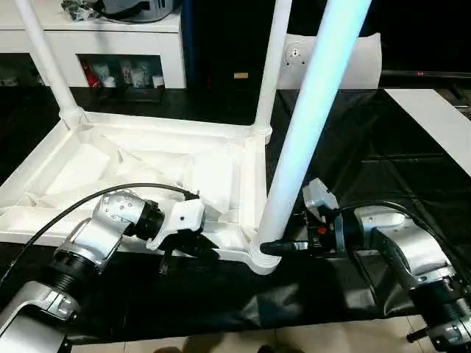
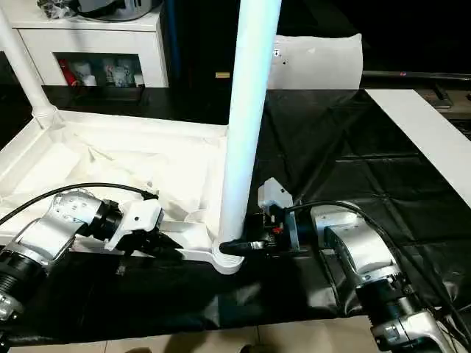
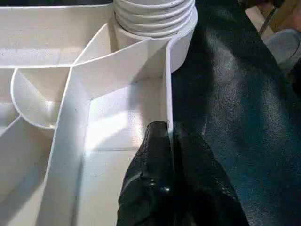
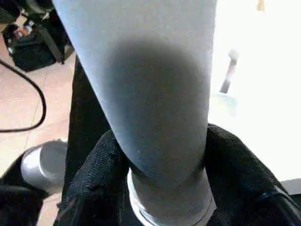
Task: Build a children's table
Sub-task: Rotate leg to tighten
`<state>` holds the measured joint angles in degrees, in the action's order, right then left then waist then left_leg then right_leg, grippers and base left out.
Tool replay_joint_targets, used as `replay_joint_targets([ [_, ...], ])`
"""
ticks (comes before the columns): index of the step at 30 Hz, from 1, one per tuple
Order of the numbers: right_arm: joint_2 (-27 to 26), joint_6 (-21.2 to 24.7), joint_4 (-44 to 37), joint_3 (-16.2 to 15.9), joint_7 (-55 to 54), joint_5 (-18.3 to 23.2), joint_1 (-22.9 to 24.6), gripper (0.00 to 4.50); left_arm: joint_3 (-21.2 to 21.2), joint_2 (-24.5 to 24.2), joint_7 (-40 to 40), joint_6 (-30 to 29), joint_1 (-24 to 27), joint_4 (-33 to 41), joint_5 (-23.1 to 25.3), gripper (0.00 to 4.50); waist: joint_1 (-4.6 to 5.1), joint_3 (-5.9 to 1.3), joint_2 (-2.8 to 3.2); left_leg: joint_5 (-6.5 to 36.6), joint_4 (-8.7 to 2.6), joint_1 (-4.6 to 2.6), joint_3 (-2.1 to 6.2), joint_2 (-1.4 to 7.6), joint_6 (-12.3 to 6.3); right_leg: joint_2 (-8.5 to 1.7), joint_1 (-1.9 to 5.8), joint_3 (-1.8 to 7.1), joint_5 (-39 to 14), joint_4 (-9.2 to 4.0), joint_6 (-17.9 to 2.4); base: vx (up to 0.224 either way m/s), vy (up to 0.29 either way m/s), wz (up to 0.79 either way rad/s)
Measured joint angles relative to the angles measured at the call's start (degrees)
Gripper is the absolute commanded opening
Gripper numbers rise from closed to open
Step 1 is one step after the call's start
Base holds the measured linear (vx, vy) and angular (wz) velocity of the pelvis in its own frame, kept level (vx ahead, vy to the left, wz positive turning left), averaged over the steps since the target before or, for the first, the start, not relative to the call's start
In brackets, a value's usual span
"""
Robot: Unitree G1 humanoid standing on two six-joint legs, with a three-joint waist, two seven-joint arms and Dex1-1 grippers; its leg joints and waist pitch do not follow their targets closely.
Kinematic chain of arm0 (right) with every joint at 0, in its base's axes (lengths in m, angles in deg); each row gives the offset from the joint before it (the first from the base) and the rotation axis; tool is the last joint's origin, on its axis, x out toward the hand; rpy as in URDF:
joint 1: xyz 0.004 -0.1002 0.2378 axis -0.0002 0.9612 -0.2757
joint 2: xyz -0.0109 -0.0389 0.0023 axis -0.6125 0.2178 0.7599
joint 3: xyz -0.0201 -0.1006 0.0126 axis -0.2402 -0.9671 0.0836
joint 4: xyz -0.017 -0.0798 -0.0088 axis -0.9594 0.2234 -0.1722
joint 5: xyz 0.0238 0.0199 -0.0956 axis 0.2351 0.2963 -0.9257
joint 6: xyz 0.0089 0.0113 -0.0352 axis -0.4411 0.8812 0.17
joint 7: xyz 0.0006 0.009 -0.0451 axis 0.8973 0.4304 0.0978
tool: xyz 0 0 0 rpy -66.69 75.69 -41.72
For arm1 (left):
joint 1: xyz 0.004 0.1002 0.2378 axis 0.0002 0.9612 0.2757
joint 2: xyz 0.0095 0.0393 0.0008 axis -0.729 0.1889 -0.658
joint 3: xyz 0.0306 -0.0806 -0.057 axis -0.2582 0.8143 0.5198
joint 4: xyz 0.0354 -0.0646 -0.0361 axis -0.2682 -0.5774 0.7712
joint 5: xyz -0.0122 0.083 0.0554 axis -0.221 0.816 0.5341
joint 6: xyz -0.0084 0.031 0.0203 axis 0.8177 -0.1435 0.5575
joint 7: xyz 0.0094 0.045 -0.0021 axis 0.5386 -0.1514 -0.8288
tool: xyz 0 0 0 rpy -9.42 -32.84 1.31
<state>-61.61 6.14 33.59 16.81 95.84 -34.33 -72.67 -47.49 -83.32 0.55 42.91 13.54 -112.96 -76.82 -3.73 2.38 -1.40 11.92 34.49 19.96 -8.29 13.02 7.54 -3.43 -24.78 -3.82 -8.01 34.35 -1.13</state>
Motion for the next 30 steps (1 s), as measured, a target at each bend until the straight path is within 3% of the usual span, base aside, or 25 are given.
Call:
replay_joint_targets([
  [4, -3.92, 1.12, -1.83, 2.0, -9.29, -1.58, 2.31, 1.99, 1.76, 1.66, -4.71, -5.82, 0.12, 0.03, 0.46, 0.0, 0.4, -0.01, 0.02, -0.03, 0.05, -0.08, -0.01, -0.02, 0.05, 0.0, 0.0, 0.02, 0.0, 0.06, -0.01, 0.0, 0.0, 0.0],
  [7, -8.85, 2.34, -0.94, 4.33, -20.21, -4.84, 1.69, 1.98, 3.69, 4.32, -11.01, -10.62, -0.5, -0.51, 1.59, 0.0, 1.57, -0.02, 0.02, -0.06, 0.16, -0.11, 0.0, -0.05, 0.09, 0.0, 0.0, 0.01, 0.0, 0.02, 0.0, 0.0, 0.0, 0.0],
  [10, -14.61, 4.52, 2.21, 6.78, -32.34, -8.04, -1.37, 1.96, 4.8, 8.23, -18.57, -15.19, -2.31, -1.85, 3.27, 0.0, 2.45, -0.03, 0.05, -0.06, 0.31, -0.04, 0.03, -0.09, 0.1, -0.01, -0.1, -0.03, 0.01, -0.07, 0.0, 0.0, 0.0, 0.0],
  [16, -24.66, 7.13, 10.13, 11.08, -54.57, -13.24, -8.96, 1.96, 7.16, 16.83, -33.78, -21.91, -5.39, -4.62, 5.89, 0.0, 3.09, -0.09, 0.37, -0.08, 0.29, 0.05, 0.03, -0.21, 0.04, -0.09, -0.05, 0.06, 0.01, -0.31, 0.0, 0.0, 0.0, 0.0],
  [18, -25.38, 6.27, 11.3, 11.38, -56.48, -13.93, -9.65, 1.96, 7.3, 17.84, -35.38, -23.18, -5.82, -4.61, 5.92, 0.0, 2.99, -0.11, 0.4, -0.05, 0.23, 0.06, 0.02, -0.21, 0.0, -0.1, -0.04, 0.06, 0.03, -0.28, -0.01, 0.0, 0.0, 0.0],
  [20, -25.74, 4.93, 11.73, 11.49, -56.9, -14.37, -9.67, 2.65, 7.6, 18.17, -35.69, -23.6, -5.83, -4.31, 5.94, 0.0, 2.84, -0.17, 0.51, -0.02, 0.03, 0.02, 0.02, -0.21, -0.03, -0.09, -0.04, 0.07, 0.08, -0.23, -0.06, 0.026, -0.004, 0.02],
  [24, -26.59, 2.09, 11.0, 11.71, -57.25, -14.61, -8.23, 2.95, 7.53, 18.03, -35.29, -23.5, -5.81, -3.54, 6.1, 0.0, 2.32, -0.14, 0.62, -0.03, -0.38, 0.03, 0.02, -0.14, -0.01, 0.02, -0.21, 0.02, 0.19, -0.22, -0.38, 0.013, -0.002, 0.01],
  [30, -23.42, -1.43, 4.67, 10.32, -49.33, -12.61, -1.46, 3.53, 5.77, 14.14, -28.91, -17.95, -4.02, -1.9, 5.96, 0.0, 1.87, -0.1, 0.69, -0.03, -0.5, -0.01, 0.0, -0.13, -0.01, 0.02, -0.22, 0.02, 0.12, -0.25, -0.39, 0.0, 0.0, 0.0],
])
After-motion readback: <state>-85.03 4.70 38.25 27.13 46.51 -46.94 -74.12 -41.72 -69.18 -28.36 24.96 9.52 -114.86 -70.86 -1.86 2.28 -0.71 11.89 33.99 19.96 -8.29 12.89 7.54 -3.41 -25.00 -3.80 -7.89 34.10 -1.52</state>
